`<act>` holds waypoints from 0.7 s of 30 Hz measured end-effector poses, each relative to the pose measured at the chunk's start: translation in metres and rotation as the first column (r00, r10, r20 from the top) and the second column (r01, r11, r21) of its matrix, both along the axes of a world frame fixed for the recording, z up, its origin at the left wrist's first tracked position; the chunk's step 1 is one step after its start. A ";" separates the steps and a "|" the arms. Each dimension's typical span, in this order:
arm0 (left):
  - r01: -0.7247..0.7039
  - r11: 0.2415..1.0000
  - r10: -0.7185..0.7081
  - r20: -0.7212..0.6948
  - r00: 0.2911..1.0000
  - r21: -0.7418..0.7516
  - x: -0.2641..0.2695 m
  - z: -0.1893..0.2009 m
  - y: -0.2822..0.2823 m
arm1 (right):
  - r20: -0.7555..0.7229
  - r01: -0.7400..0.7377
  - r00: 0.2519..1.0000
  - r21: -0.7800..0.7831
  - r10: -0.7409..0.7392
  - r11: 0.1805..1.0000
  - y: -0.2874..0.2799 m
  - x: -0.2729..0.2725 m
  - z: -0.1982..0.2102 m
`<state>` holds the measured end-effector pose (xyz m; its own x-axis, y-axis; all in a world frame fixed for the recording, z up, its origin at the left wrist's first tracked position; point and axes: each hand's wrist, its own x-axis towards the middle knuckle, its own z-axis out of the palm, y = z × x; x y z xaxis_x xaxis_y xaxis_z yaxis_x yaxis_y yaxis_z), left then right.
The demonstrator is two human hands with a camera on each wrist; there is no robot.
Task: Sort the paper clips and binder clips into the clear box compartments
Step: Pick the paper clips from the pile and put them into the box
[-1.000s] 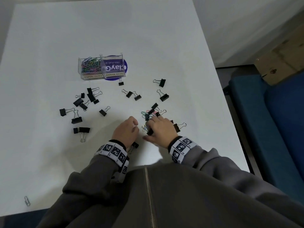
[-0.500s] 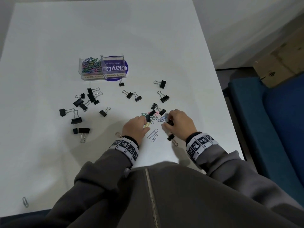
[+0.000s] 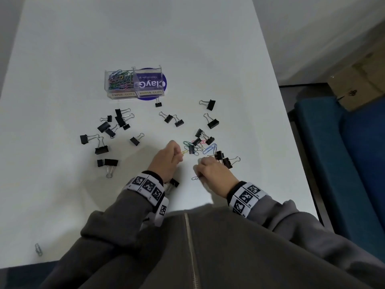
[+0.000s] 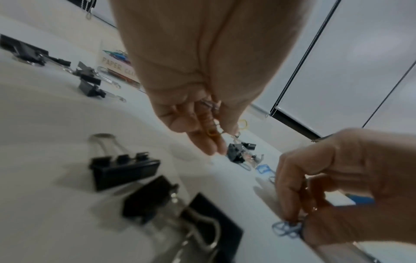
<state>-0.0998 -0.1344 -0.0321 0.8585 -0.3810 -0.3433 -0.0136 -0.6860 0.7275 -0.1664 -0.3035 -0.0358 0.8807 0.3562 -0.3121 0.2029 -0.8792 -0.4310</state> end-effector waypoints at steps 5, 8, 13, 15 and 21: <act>0.105 0.993 -0.110 -0.080 0.991 -0.055 0.016 0.007 -0.034 | -0.012 0.021 1.000 0.003 -0.021 1.000 0.007 -0.006 0.002; 0.172 0.984 -0.168 -0.100 0.981 0.034 0.028 0.010 -0.059 | -0.104 0.047 0.993 -0.006 -0.047 0.999 0.001 -0.003 0.007; 0.340 0.915 -0.350 0.007 0.937 0.217 0.036 0.001 -0.078 | -0.113 0.033 0.993 -0.057 -0.039 0.998 -0.004 -0.008 0.008; 0.371 0.880 -0.405 0.062 0.912 0.297 0.036 -0.004 -0.079 | -0.103 0.018 0.994 -0.050 -0.023 0.999 -0.005 -0.010 0.008; 0.360 0.855 -0.415 0.073 0.907 0.374 0.038 -0.006 -0.067 | -0.053 0.303 0.953 0.234 -0.299 0.924 -0.028 0.004 0.022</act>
